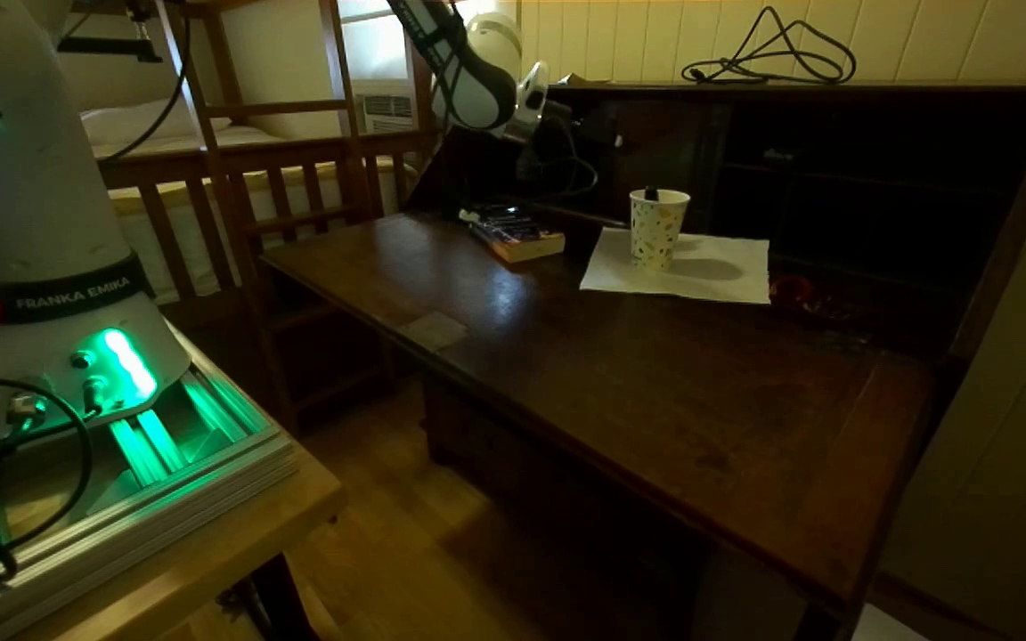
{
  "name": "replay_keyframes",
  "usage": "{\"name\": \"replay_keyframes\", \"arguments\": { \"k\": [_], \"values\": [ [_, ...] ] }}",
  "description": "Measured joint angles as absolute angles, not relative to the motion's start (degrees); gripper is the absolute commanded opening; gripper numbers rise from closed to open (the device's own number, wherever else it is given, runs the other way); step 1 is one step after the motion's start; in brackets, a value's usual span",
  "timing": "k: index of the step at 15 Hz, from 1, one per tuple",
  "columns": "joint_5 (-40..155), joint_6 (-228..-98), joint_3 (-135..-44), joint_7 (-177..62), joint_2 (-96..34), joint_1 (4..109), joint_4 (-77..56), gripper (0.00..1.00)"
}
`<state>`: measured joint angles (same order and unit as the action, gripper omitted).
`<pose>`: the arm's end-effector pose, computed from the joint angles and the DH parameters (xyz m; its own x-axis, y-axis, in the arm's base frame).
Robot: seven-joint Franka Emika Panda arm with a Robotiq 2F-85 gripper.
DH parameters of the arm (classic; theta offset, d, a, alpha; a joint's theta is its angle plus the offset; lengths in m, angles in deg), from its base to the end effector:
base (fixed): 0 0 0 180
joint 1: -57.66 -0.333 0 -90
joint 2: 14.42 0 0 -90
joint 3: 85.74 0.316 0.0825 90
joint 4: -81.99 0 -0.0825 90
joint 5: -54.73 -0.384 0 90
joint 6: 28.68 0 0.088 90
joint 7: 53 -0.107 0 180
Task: Open the small door on the desk cabinet
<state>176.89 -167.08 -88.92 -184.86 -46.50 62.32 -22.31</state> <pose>0.6536 -0.0917 0.2382 0.3398 -0.0422 0.9395 -0.6363 -0.7459 0.1967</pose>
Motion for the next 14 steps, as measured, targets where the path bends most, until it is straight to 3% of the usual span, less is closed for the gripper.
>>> {"name": "replay_keyframes", "arguments": {
  "k": [7, 14],
  "values": [
    [194.74, -174.81, -84.69, -189.00, -53.30, 68.33, -12.36, 1.00],
    [198.48, -175.08, -84.52, -189.89, -54.74, 67.72, -11.55, 1.00]
  ]
}}
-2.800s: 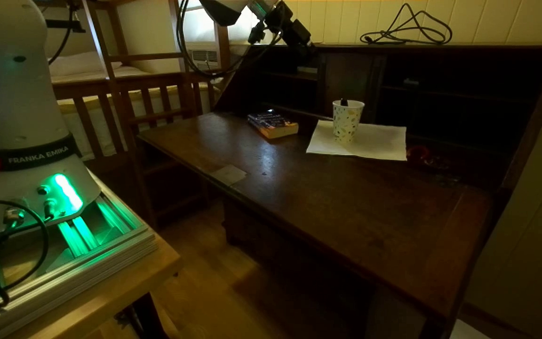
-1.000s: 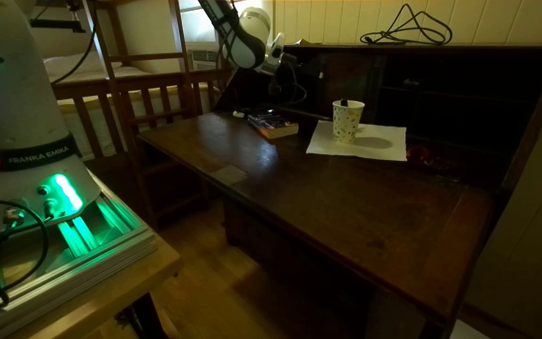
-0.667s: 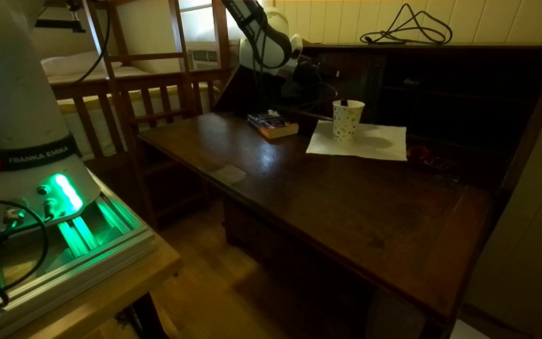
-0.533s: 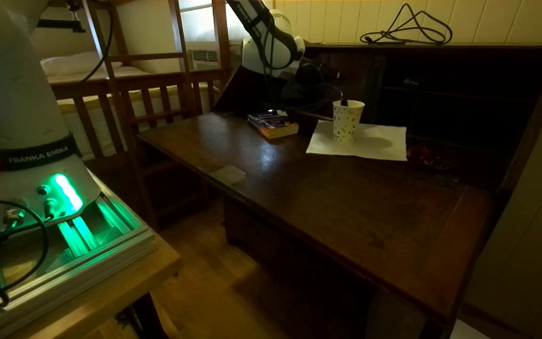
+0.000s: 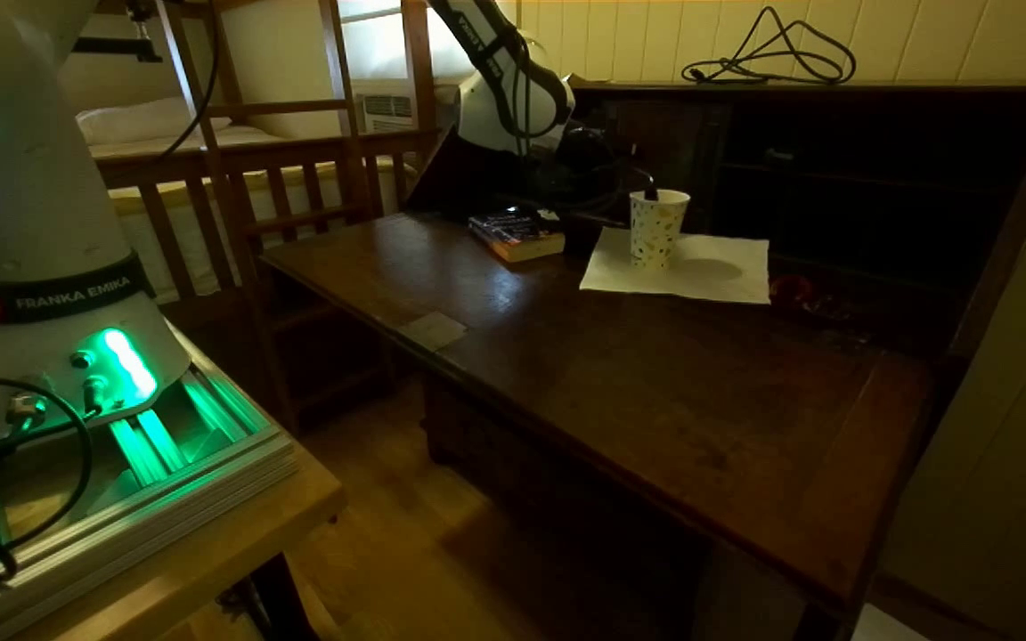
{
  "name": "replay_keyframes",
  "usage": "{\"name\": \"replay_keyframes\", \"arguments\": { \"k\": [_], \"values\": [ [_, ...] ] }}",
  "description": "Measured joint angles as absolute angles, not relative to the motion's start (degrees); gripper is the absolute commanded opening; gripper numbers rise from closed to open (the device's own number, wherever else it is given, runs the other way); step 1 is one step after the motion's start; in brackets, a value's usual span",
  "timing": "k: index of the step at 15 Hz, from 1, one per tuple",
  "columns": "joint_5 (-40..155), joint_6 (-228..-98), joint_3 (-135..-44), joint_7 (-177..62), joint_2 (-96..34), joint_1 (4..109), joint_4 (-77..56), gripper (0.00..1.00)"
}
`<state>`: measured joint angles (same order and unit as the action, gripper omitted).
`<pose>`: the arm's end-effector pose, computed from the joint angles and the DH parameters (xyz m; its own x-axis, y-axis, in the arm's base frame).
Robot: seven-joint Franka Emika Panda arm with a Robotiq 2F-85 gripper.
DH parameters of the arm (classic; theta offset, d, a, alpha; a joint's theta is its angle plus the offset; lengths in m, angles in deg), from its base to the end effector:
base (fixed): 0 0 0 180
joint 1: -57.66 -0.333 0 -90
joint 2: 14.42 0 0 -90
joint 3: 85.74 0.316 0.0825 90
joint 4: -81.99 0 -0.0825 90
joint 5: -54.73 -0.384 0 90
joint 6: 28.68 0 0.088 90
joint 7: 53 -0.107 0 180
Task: Open the small door on the desk cabinet
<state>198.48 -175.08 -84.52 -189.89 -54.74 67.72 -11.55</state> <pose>0.6857 -0.1001 0.2105 0.3526 0.1244 0.9275 -0.3980 -0.8771 0.2690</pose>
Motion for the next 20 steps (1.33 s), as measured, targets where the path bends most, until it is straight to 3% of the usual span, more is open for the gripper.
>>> {"name": "replay_keyframes", "arguments": {
  "k": [20],
  "values": [
    [190.73, -171.31, -80.80, -185.30, -54.03, 65.96, -14.68, 1.00]
  ]
}}
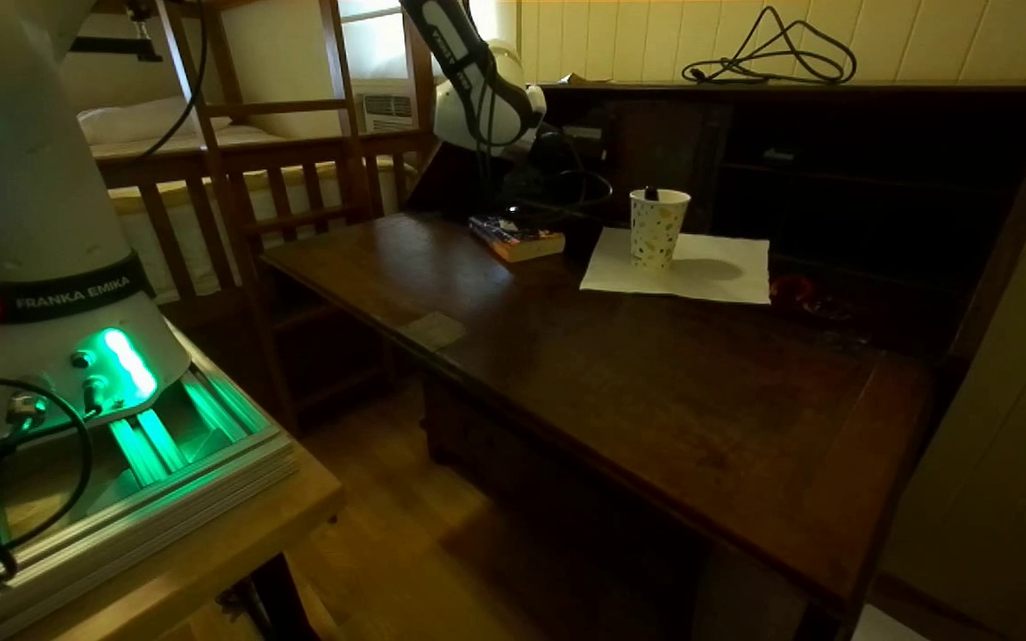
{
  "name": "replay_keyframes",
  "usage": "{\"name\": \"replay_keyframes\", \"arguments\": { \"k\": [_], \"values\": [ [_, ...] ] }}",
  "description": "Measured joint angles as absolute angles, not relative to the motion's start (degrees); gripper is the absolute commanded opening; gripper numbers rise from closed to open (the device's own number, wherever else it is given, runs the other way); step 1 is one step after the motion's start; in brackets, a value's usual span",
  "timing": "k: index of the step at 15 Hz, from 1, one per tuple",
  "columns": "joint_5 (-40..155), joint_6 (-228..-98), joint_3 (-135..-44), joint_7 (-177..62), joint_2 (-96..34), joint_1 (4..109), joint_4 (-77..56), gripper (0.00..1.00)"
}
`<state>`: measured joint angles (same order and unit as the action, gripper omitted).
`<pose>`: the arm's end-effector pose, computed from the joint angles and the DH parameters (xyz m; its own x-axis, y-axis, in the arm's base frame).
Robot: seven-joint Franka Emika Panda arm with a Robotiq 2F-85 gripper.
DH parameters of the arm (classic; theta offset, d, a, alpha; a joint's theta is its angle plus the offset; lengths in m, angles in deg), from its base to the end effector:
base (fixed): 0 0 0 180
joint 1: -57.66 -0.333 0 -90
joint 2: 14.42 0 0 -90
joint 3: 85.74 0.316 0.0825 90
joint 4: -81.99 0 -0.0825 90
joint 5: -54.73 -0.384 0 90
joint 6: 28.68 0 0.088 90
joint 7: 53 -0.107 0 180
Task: Open the small door on the desk cabinet
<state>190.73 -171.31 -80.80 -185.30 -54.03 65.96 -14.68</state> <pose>0.6821 -0.0429 0.2024 0.3729 0.0810 0.9243 -0.4131 -0.8775 0.2435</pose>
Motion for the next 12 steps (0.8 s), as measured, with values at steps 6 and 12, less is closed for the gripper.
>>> {"name": "replay_keyframes", "arguments": {
  "k": [6, 12],
  "values": [
    [185.54, -168.09, -80.60, -183.45, -54.23, 65.12, -14.70, 1.00],
    [185.54, -154.96, -80.51, -188.58, -56.59, 62.19, -17.04, 1.00]
  ]
}}
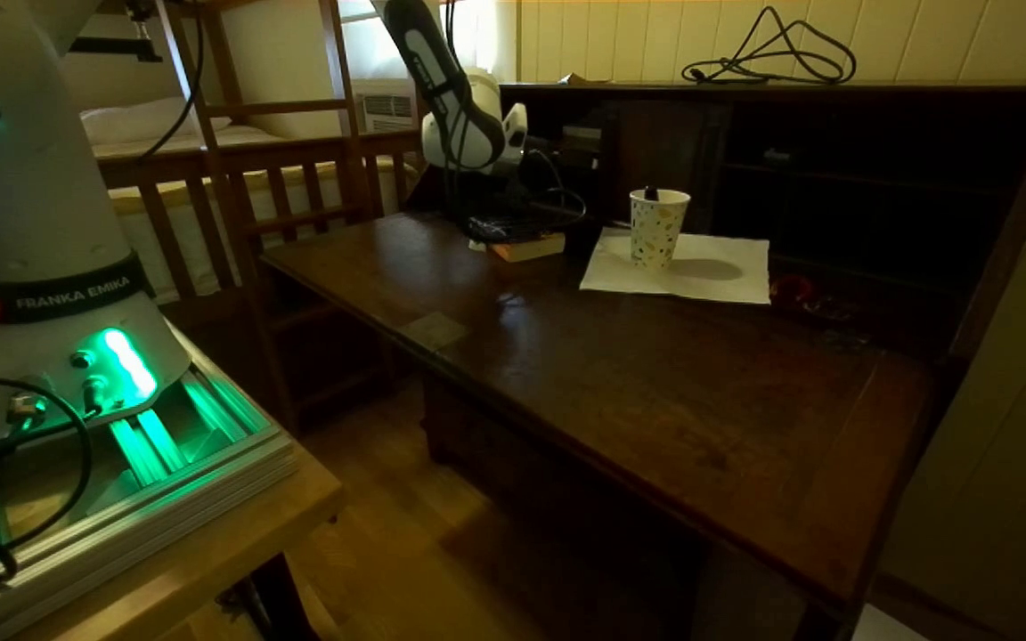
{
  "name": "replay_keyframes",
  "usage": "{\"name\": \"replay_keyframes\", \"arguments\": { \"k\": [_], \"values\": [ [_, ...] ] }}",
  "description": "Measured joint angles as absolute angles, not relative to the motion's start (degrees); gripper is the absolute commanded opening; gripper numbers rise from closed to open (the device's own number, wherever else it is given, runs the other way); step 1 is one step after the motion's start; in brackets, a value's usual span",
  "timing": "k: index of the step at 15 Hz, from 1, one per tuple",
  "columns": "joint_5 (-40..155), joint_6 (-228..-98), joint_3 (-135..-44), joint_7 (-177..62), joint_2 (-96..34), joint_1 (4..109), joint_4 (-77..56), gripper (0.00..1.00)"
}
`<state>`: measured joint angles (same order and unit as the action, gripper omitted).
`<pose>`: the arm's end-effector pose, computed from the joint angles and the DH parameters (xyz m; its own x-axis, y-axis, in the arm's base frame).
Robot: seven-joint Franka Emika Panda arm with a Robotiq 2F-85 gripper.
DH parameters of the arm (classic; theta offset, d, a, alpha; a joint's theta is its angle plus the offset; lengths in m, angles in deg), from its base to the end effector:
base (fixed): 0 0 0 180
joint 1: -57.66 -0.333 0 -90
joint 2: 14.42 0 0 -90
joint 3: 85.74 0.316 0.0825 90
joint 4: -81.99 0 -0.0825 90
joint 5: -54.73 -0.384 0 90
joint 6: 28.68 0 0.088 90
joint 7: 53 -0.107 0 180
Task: Open the small door on the desk cabinet
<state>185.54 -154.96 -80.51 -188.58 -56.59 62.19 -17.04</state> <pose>0.6798 -0.0239 0.1737 0.2662 0.0759 0.9609 -0.5734 -0.7888 0.2212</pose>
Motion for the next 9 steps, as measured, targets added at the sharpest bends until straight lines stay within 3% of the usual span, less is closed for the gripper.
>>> {"name": "replay_keyframes", "arguments": {
  "k": [4, 9],
  "values": [
    [185.49, -147.17, -80.48, -191.70, -57.49, 59.93, -18.07, 1.00],
    [185.44, -147.60, -80.52, -197.46, -57.31, 61.42, -18.49, 1.00]
  ]
}}
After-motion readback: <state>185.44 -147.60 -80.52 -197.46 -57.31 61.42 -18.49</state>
